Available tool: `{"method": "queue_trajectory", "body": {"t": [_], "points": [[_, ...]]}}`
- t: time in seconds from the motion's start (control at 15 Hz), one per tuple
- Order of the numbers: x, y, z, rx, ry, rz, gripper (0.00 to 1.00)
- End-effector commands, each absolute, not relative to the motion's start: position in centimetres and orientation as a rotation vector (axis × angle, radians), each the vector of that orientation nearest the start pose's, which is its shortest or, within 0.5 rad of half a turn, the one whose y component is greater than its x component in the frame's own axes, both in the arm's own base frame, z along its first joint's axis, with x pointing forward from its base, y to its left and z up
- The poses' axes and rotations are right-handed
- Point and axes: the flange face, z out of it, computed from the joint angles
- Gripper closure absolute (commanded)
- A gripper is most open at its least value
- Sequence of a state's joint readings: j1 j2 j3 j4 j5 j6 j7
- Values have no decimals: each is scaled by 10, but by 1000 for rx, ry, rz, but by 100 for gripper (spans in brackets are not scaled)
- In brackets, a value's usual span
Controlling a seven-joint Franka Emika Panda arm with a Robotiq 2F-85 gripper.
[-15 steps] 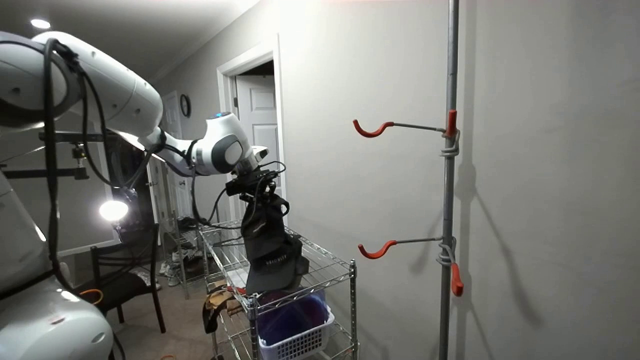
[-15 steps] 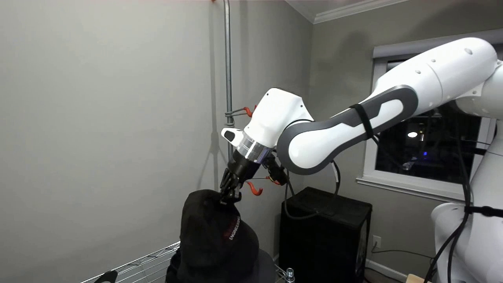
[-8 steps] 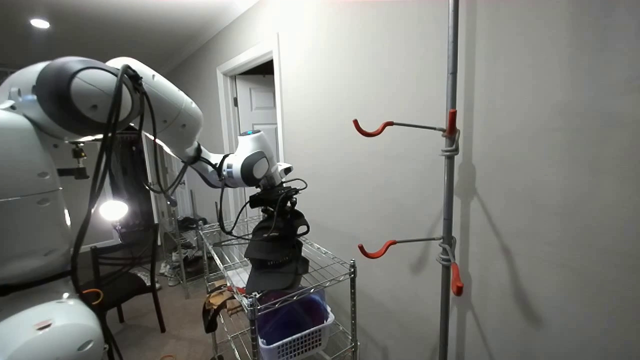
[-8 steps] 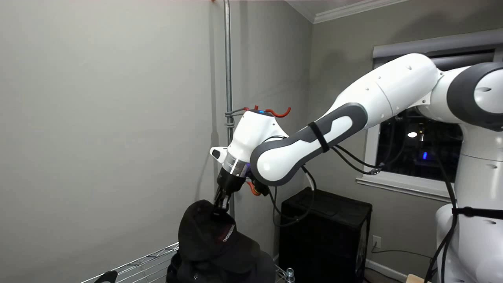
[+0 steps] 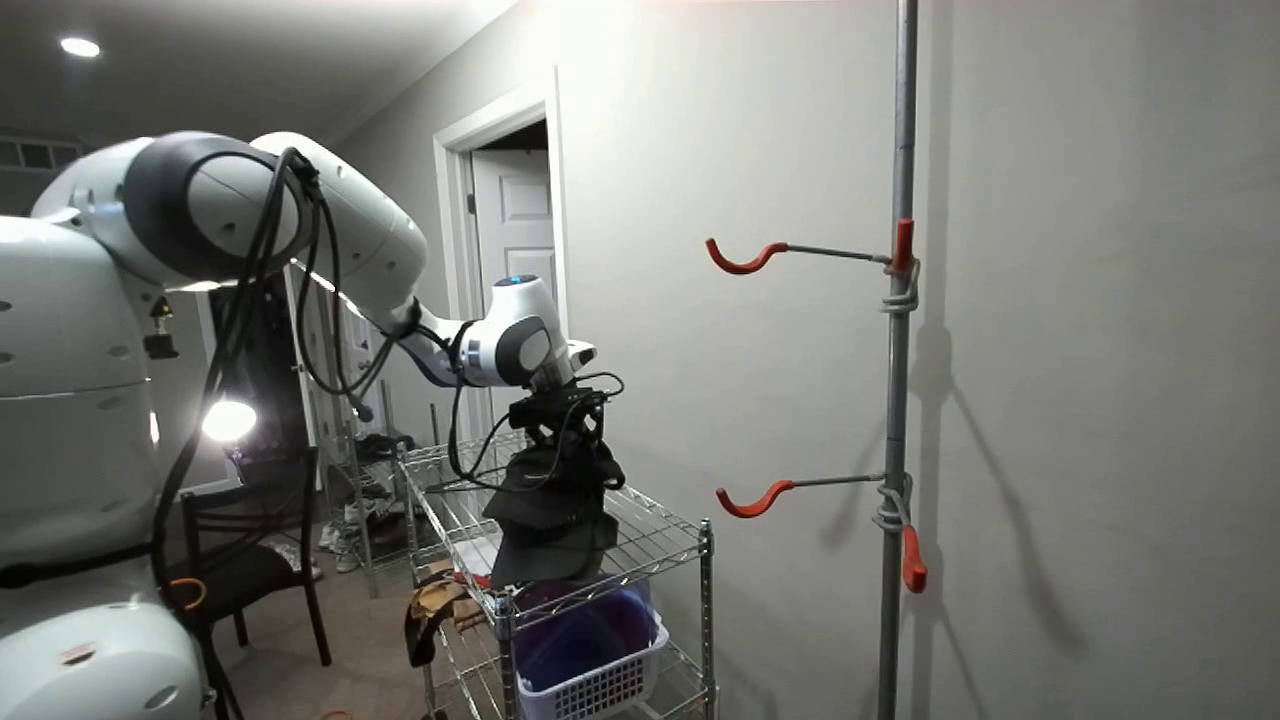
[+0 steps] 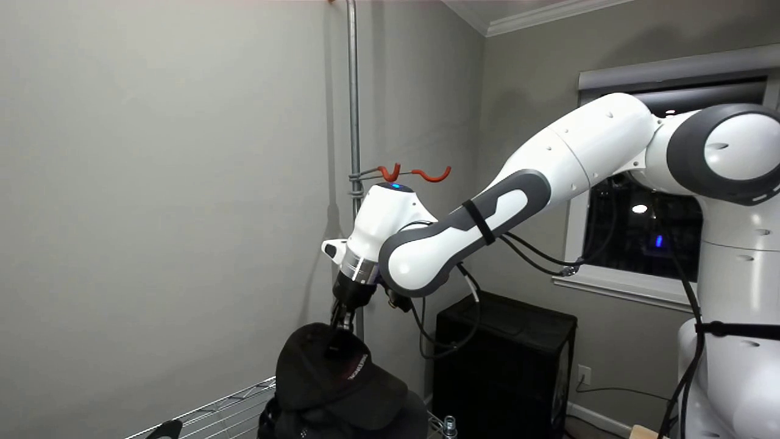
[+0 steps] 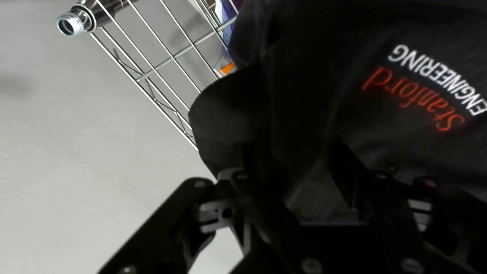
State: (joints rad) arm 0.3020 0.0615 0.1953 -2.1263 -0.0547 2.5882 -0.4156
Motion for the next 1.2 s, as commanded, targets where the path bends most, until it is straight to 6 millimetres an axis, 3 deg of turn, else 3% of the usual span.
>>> {"method": "queue_trajectory", "body": {"t": [0.0, 0.13, 0.53, 0.8, 1.13], "points": [[514, 277, 431, -2758, -1416, -628, 15], [508, 275, 438, -2755, -1419, -641, 2], [479, 257, 482, -2769, -1438, -786, 0], [435, 205, 493, -2885, -1392, -811, 0], [380, 134, 510, -2891, -1282, -837, 0]]}}
